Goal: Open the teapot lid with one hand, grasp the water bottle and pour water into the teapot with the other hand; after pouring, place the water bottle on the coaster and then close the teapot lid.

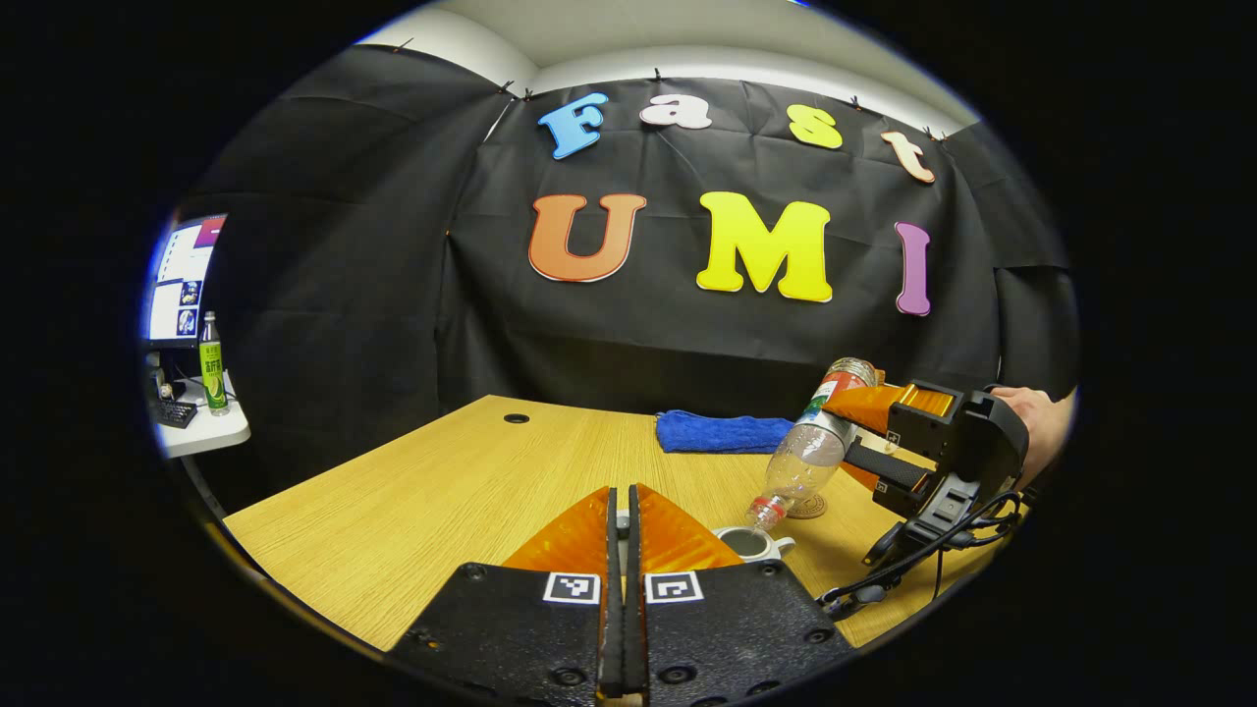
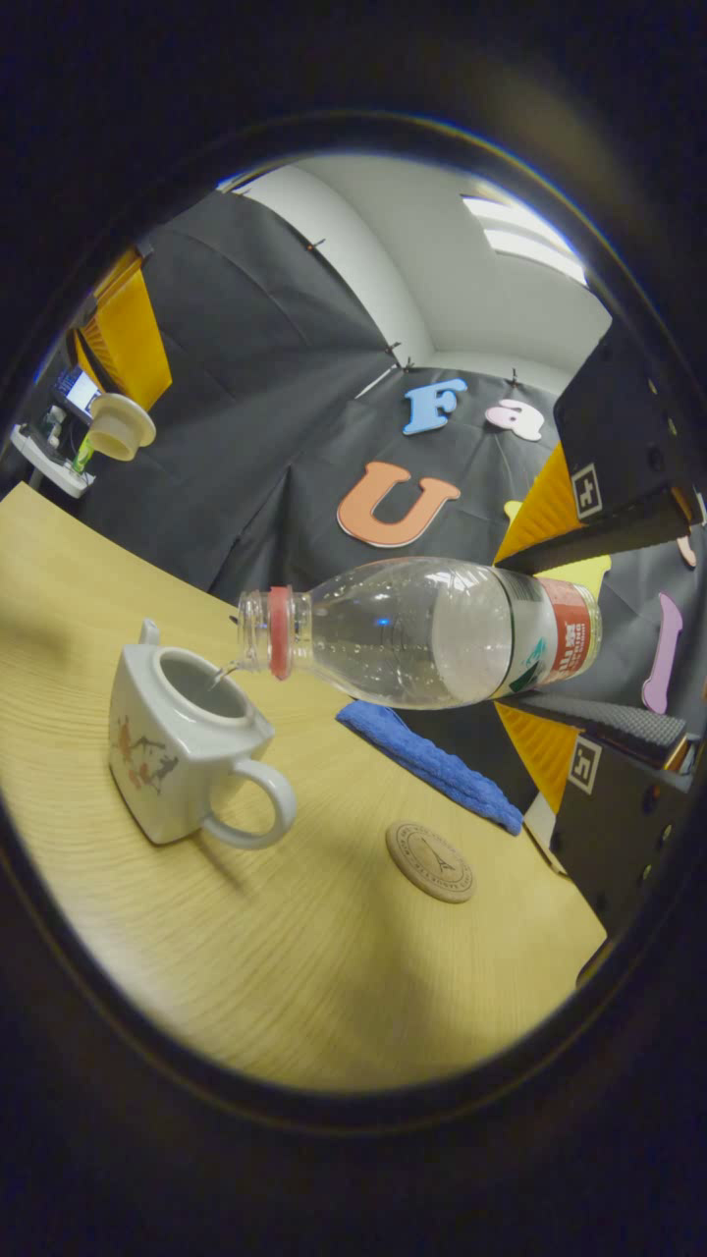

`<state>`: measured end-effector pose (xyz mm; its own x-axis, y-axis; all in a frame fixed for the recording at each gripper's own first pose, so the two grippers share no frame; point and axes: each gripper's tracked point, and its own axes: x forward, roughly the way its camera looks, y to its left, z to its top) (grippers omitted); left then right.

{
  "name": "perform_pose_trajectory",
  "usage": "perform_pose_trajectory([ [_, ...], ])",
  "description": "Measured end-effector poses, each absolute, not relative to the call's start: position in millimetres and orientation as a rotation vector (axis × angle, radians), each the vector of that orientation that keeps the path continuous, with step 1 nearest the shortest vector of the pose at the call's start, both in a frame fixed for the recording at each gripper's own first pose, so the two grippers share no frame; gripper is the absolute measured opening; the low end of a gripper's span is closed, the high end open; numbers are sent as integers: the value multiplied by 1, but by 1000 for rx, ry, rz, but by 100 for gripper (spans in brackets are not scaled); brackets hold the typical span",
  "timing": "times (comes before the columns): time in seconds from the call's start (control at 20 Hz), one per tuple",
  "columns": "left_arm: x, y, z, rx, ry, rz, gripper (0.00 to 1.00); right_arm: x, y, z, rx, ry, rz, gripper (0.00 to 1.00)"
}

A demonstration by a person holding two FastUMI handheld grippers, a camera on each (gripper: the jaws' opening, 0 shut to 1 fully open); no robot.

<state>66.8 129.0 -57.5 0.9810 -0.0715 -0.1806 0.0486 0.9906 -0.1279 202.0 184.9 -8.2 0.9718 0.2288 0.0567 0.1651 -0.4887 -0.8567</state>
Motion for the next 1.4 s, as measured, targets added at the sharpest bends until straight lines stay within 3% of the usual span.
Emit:
perform_pose_trajectory([
  [0.65,66,140,-55,-134,181,-37,3,203,187,-9,-2068,-277,86,65],
  [1.05,63,141,-44,-121,153,-31,3,197,166,-43,-1743,-20,193,65],
  [1.4,60,131,-35,-117,136,-54,3,182,165,-50,-1224,149,275,66],
])
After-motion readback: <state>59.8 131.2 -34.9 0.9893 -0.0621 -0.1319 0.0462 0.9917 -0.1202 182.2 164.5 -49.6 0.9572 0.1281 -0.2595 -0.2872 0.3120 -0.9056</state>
